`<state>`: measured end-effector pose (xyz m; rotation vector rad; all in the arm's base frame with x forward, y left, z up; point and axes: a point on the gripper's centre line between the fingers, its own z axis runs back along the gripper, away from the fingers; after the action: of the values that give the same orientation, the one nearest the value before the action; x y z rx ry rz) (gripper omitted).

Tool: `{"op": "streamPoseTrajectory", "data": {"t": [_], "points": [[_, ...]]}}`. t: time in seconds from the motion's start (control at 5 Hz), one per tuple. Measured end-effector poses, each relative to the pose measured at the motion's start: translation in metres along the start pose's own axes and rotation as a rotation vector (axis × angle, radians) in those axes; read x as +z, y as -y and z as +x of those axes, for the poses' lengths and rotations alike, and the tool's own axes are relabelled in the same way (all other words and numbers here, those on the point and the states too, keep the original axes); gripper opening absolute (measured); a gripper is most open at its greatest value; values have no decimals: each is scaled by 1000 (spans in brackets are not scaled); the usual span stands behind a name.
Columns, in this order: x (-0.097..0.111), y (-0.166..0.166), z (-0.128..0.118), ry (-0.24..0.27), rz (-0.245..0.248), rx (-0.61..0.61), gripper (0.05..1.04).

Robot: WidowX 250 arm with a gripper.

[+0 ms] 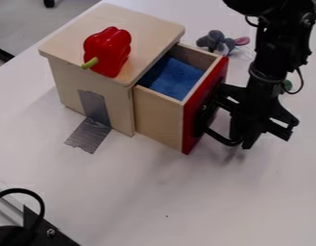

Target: Open the drawer

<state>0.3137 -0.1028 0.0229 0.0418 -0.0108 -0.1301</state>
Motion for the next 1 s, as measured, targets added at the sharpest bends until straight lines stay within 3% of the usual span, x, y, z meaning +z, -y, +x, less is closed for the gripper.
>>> {"op": "streamPoseTrajectory", "data": {"t": [0.4,0.6,0.8,1.0], "points": [[2,6,8,21,14,-2,749],[20,7,9,57,15,4,987],[53,10,7,115,9,6,998],[90,11,1,173,-30,38,998]]}}
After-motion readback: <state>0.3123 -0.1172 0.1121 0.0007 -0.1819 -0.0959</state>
